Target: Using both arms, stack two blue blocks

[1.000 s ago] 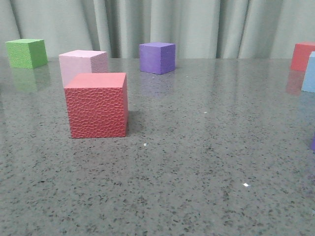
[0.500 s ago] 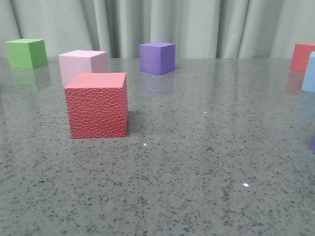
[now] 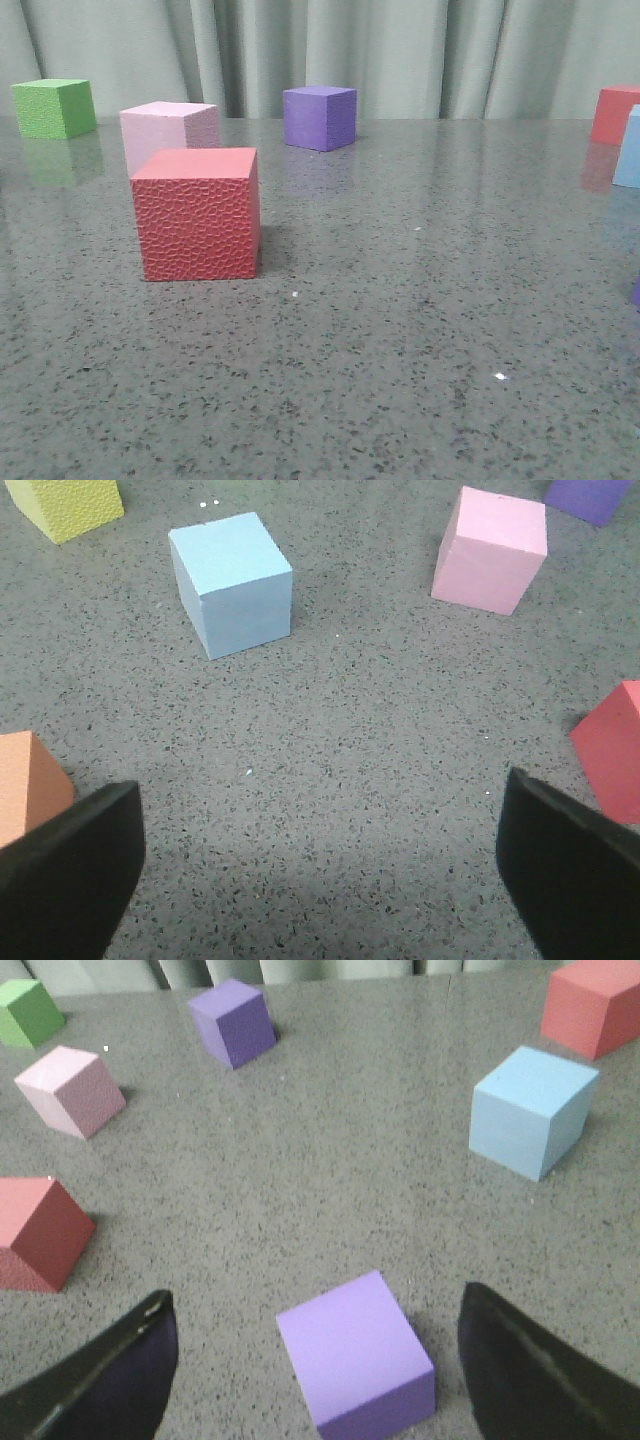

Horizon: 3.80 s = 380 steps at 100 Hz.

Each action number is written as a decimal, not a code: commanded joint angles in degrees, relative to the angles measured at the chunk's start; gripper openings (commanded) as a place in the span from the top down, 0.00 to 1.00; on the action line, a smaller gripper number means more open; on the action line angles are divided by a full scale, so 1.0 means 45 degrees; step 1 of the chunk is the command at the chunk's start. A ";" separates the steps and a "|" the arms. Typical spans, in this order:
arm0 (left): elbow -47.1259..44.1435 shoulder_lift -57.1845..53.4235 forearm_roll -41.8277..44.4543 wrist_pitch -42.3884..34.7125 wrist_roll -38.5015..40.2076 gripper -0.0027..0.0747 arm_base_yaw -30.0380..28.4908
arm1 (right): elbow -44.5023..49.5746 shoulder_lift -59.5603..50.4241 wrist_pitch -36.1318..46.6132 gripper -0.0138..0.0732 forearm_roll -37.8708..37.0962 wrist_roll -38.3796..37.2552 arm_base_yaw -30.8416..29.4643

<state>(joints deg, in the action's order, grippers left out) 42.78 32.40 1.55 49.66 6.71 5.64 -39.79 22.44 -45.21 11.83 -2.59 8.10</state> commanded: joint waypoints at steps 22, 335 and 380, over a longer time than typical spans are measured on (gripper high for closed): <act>0.0476 0.0151 -0.0116 -0.0795 -0.0024 0.08 -0.0019 | -0.1248 0.2353 0.2028 0.18 -0.0559 -0.1421 -0.0159; 0.0476 0.0151 -0.0116 -0.0795 -0.0024 0.09 -0.0019 | -0.8912 1.5857 0.0625 0.50 -0.2955 -0.5016 -0.2494; 0.0476 0.0151 -0.0116 -0.0795 -0.0024 0.09 -0.0019 | -1.0864 1.5428 -0.0487 0.50 -0.2955 -0.4525 -0.0001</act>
<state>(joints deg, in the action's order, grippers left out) 42.78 32.40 1.55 49.70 6.69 5.64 -86.11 94.60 -49.35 -0.88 -23.73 5.21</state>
